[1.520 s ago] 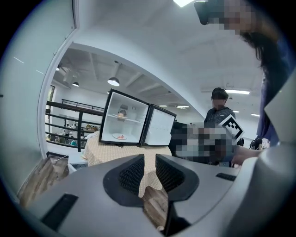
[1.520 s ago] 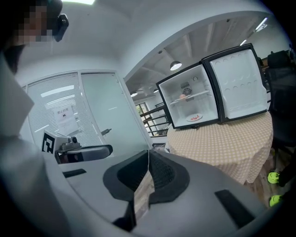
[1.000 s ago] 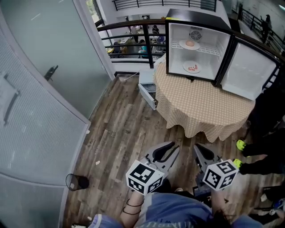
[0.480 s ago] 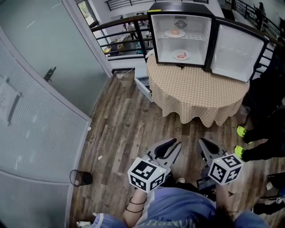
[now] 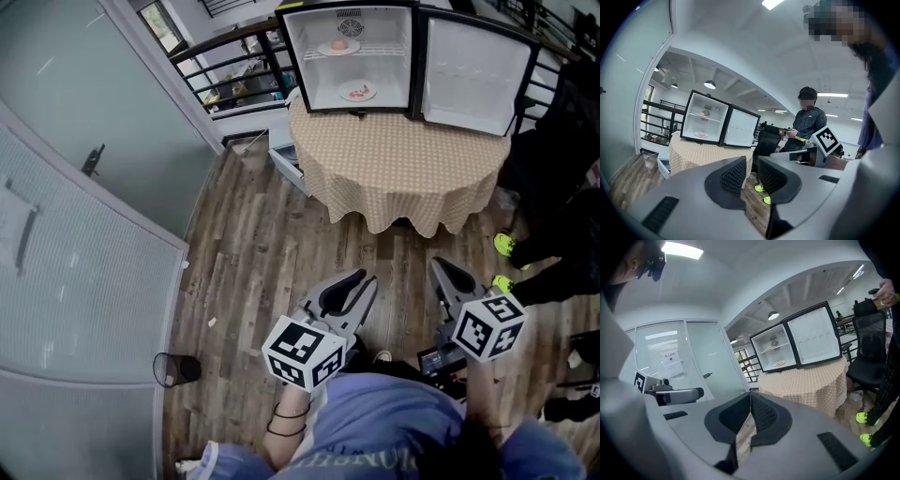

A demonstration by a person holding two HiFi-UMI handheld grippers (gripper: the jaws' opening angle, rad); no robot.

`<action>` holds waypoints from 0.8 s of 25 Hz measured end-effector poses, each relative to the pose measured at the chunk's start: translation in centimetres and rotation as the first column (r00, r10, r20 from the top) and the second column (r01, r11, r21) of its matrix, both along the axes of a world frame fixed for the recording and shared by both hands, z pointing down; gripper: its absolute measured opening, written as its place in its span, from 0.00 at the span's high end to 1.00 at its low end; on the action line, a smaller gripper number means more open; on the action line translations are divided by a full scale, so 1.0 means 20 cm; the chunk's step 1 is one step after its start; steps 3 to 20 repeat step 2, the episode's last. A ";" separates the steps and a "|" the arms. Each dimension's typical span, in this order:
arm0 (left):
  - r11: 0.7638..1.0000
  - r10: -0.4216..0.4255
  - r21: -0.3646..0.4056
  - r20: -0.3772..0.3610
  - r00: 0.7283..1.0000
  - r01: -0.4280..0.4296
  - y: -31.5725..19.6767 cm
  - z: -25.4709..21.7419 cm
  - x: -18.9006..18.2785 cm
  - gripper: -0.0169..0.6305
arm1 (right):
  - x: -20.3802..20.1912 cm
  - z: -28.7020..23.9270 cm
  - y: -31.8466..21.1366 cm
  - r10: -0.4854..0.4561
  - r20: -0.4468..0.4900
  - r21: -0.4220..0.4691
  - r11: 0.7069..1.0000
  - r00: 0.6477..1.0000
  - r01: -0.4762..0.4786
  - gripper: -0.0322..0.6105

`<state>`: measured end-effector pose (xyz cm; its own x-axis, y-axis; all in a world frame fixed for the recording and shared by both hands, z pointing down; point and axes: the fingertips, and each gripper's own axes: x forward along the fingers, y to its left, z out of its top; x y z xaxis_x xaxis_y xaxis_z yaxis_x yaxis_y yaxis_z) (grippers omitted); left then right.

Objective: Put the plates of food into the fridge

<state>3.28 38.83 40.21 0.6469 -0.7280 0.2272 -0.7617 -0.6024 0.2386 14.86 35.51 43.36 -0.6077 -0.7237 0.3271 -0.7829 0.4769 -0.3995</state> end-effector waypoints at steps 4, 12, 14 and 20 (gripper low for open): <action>1.000 0.000 -0.001 0.004 1.000 0.000 0.02 0.01 0.01 0.84 | 0.04 0.01 0.01 0.012 0.007 0.006 1.000 1.000 -0.013 0.92; 1.000 0.000 -0.001 0.004 1.000 0.000 0.02 0.01 0.01 0.84 | 0.04 0.01 0.01 0.012 0.007 0.006 1.000 1.000 -0.013 0.92; 1.000 0.000 -0.001 0.004 1.000 0.000 0.02 0.01 0.01 0.84 | 0.04 0.01 0.01 0.012 0.007 0.006 1.000 1.000 -0.013 0.92; 1.000 0.000 -0.001 0.004 1.000 0.000 0.02 0.01 0.01 0.84 | 0.04 0.01 0.01 0.012 0.007 0.006 1.000 1.000 -0.013 0.92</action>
